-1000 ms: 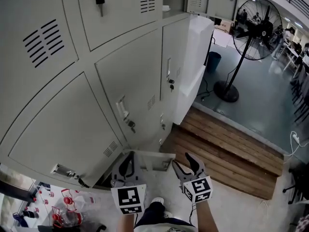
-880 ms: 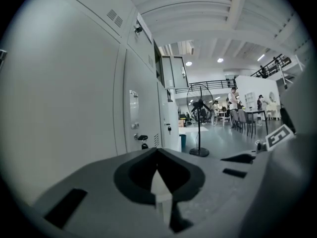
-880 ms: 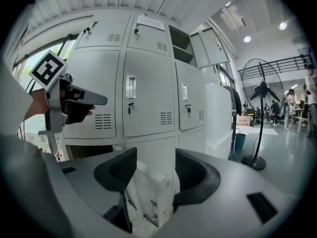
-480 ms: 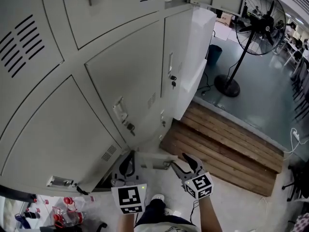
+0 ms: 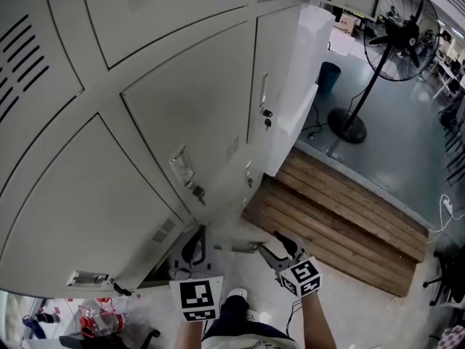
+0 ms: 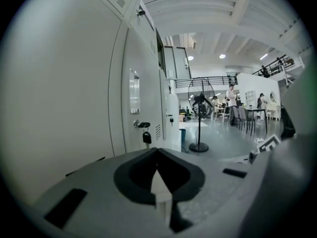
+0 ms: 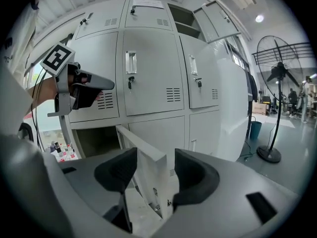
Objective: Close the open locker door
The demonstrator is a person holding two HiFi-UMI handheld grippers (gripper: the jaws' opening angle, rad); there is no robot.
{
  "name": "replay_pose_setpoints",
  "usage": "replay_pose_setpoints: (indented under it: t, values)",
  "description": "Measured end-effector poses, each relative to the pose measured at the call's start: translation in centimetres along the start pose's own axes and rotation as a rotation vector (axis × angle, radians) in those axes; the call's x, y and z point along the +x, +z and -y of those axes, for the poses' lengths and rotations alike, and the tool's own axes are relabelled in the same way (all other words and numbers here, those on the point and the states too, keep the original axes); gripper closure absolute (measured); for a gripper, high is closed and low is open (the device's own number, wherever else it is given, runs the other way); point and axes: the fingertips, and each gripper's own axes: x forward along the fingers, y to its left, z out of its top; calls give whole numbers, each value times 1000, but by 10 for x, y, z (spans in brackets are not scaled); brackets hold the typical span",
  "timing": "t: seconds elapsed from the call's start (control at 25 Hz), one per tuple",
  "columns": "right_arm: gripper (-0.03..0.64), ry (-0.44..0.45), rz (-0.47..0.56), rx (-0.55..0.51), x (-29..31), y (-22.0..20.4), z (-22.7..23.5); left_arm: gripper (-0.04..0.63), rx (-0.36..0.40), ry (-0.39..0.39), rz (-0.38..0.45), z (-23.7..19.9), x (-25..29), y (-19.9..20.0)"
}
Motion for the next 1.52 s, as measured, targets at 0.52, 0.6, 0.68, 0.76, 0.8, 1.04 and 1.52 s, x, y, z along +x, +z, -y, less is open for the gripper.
replay_pose_setpoints:
  t: [0.52, 0.6, 0.68, 0.76, 0.8, 1.04, 1.52]
  values:
    - [459, 35, -21, -10, 4, -9, -3, 594, -6, 30, -24, -7, -8, -11]
    - [462, 41, -25, -15, 1, -10, -6, 594, -10, 35, -21, -8, -11, -10]
    - [466, 48, -29, -19, -2, -12, -10, 594, -11, 37, -18, -8, -14, -9]
    - [472, 55, -33, -25, -4, -14, -14, 594, -10, 37, -14, -7, -16, -9]
    - [474, 57, -35, -29, -6, -15, -16, 594, -10, 36, -13, -6, -18, -9]
    - [485, 68, -41, -41, -16, -20, -30, 594, -11, 33, -9, 1, -31, -11]
    - [505, 123, -51, -68, -35, -31, -66, 594, -23, 73, -8, 1, -71, -20]
